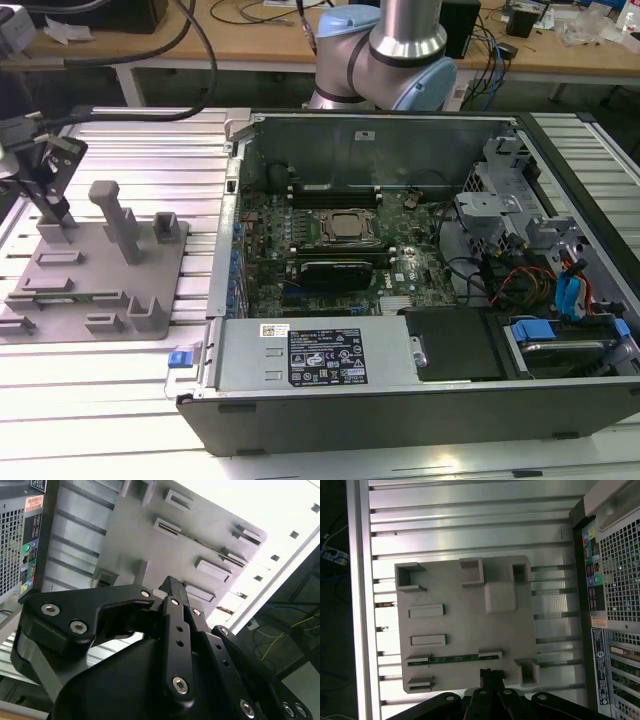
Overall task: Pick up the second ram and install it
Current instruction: 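Reach for the second ram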
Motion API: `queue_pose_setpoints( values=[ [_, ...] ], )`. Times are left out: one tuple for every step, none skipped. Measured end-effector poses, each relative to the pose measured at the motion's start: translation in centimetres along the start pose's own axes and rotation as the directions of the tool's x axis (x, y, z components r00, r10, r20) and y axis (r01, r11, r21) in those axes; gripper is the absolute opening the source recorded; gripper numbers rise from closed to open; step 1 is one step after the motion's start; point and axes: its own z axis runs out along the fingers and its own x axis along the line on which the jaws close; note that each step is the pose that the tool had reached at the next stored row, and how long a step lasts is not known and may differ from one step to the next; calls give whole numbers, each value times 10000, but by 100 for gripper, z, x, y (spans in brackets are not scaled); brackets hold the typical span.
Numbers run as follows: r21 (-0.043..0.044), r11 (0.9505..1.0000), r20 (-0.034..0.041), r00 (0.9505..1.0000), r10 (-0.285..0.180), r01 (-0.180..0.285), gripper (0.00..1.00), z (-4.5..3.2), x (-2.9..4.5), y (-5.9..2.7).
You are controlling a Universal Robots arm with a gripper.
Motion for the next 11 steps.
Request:
queue_pose_setpoints(
  values=[
    [1,10000,-11,10000,0,0,8,16,17,-22],
    [2,10000,-20,10000,1,-1,8,25,27,-33],
    [2,10000,-33,10000,2,-2,8,40,44,-49],
    [4,10000,-53,10000,1,-1,8,62,72,-71],
    [6,10000,-77,10000,2,-2,8,94,108,-95],
    [7,10000,-88,10000,3,-3,8,108,124,-108],
    [8,10000,-100,10000,4,-4,8,128,147,-124],
    [9,10000,-108,9999,6,-6,8,146,168,-134],
    [9,10000,-115,9999,5,-5,8,173,203,-143],
    [9,10000,-119,9999,5,-5,8,201,245,-152],
    [9,10000,-123,9999,5,-5,8,219,268,-156]
  ],
)
